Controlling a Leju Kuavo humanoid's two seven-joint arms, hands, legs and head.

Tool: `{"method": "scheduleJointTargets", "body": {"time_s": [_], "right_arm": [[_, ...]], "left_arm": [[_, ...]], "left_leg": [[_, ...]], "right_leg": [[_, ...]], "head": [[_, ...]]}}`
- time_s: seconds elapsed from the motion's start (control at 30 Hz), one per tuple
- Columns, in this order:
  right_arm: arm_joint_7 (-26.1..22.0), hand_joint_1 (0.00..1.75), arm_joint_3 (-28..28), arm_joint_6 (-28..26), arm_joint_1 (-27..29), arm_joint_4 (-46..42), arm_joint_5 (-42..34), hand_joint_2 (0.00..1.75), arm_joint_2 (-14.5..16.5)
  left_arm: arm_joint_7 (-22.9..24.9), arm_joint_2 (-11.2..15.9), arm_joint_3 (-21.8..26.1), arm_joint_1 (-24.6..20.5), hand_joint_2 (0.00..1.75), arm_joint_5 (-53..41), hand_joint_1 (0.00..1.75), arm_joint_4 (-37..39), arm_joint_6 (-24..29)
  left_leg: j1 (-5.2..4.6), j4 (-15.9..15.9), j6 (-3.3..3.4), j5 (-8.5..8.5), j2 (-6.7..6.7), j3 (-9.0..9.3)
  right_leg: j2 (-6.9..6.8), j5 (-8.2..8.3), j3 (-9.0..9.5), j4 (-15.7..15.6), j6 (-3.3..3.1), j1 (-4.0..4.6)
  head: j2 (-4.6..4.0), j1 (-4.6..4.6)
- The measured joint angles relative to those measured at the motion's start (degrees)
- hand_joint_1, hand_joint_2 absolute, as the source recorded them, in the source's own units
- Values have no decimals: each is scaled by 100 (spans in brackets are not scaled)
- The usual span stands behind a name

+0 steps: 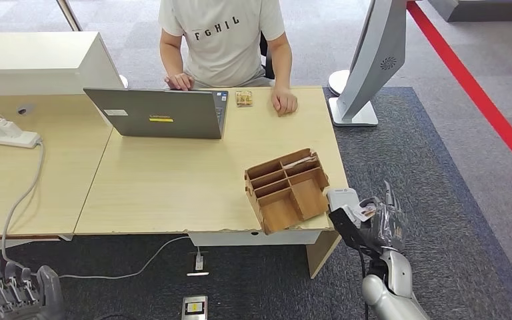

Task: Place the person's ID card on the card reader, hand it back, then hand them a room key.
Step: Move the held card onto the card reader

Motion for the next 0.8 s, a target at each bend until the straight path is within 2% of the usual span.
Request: {"method": "scheduleJointTargets", "body": {"time_s": [0.37,0.47,0.57,0.8], "right_arm": [[96,175,20,99,-27,46,138,175,31],[231,175,91,152,-176,489,511,175,132],[93,175,139,-25,-361,1012,630,175,267],[58,175,197,-37,-733,1719,764,175,433]], "left_arm": [[0,0,1,27,175,-62,0,-2,1],[-1,-41,7,202,175,-259,0,-63,1],[-2,-79,13,364,175,-323,0,-144,1],[-2,-116,26,431,175,-276,0,-202,1]], "left_leg": [[1,-2,-1,-1,-1,-3],[2,-3,-3,-3,2,-1],[2,-2,-4,-3,2,3],[4,-3,-4,-4,3,30]], "right_leg": [[0,0,1,1,0,1],[3,-1,0,1,-1,2],[3,-2,0,0,-1,2],[3,-5,24,-2,-5,3]], "head": [[0,1],[0,1],[0,1],[0,1]]}}
